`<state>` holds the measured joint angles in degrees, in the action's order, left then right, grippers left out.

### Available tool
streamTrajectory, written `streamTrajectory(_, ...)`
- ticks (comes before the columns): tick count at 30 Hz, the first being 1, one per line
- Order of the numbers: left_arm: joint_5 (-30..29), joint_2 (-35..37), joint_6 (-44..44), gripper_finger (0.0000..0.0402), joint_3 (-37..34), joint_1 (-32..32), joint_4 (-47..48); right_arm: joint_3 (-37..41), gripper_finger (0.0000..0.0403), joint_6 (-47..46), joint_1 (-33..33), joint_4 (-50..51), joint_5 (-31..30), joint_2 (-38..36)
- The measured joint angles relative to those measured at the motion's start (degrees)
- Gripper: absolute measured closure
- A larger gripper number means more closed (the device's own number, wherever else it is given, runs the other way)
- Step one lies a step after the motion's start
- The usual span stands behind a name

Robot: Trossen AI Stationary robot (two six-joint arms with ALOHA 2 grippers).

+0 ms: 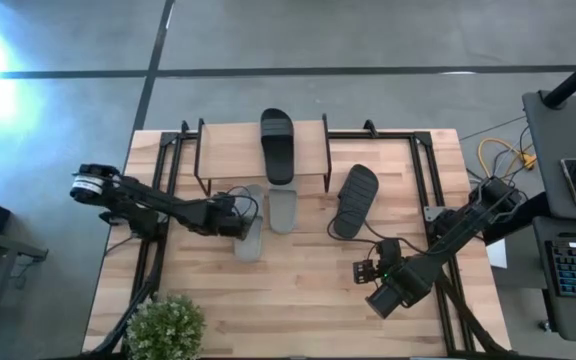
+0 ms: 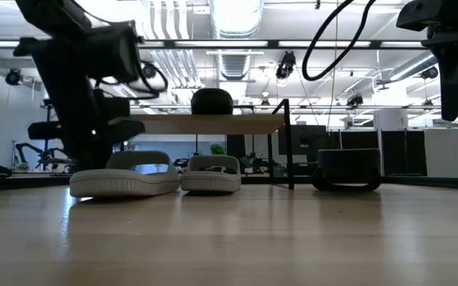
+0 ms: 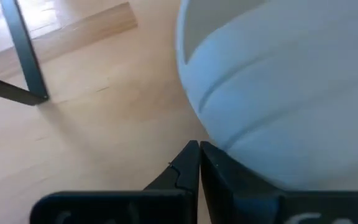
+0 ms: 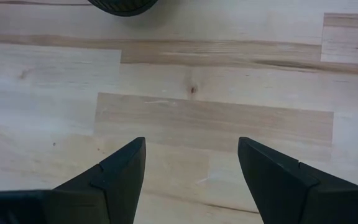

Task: Pick and place slides into the shelf
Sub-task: Put the bottom gray slide under the shelf

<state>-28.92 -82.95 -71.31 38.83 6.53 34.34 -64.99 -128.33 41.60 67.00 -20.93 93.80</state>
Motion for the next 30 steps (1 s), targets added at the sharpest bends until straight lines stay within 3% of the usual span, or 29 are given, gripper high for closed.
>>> streamTrajectory(5,4.1,8.04,2.65,0.0402,0.97,1.38,4.73,0.0,0.0156,-0.02,0.0,-0.33,0.11,0.0)
streamTrajectory(9,9.65,14.71,2.67,0.0402,1.2,5.96,1.88,0.0,0.0156,-0.02,0.0,-0.42,0.09,0.0)
streamTrajectory(13,14.04,16.2,2.08,0.0402,1.04,13.24,-3.71,0.0,0.0156,-0.02,0.0,-0.37,-0.03,0.0)
streamTrajectory(19,15.55,10.28,-4.62,0.0402,0.96,20.82,-14.0,0.22,0.0156,-0.02,0.0,-0.33,-0.09,0.0)
streamTrajectory(24,15.3,2.98,-6.34,0.0402,1.24,22.43,-21.25,0.31,0.0156,1.64,0.0,-0.39,-0.06,0.0)
streamTrajectory(30,11.76,-5.35,-6.17,0.0402,4.15,22.91,-21.39,0.31,0.0156,4.43,0.0,-0.44,0.31,0.0)
